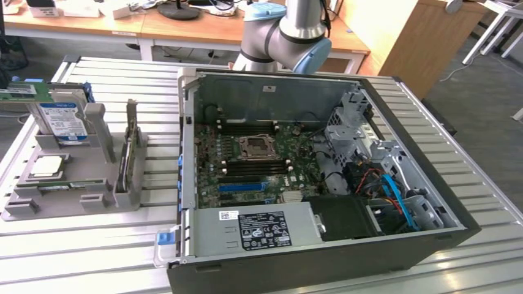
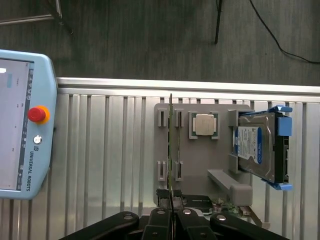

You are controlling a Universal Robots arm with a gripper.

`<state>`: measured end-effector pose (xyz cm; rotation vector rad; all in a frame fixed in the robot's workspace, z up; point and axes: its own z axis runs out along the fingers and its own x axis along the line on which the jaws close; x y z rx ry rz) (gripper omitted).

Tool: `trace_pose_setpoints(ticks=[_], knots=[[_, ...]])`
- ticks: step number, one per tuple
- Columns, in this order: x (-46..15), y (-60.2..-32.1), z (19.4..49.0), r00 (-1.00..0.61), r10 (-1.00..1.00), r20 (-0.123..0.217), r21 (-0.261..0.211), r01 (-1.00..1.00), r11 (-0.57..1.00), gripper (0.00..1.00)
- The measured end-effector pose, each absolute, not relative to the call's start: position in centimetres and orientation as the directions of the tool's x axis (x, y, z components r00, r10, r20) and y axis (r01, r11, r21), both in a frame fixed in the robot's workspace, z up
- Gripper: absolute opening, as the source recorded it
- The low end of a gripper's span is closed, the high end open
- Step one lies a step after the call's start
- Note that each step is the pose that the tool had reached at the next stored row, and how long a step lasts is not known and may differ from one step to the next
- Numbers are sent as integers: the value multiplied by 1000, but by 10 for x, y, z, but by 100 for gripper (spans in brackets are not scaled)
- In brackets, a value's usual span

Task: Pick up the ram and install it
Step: 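Pick up the ram and move it above insertion slot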

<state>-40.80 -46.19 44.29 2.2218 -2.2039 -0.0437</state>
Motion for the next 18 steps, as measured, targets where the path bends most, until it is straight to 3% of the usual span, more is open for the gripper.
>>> trace_pose_setpoints(ticks=[18], knots=[[-399, -463, 447, 8, -1000, -11, 33, -999, -8, 12]])
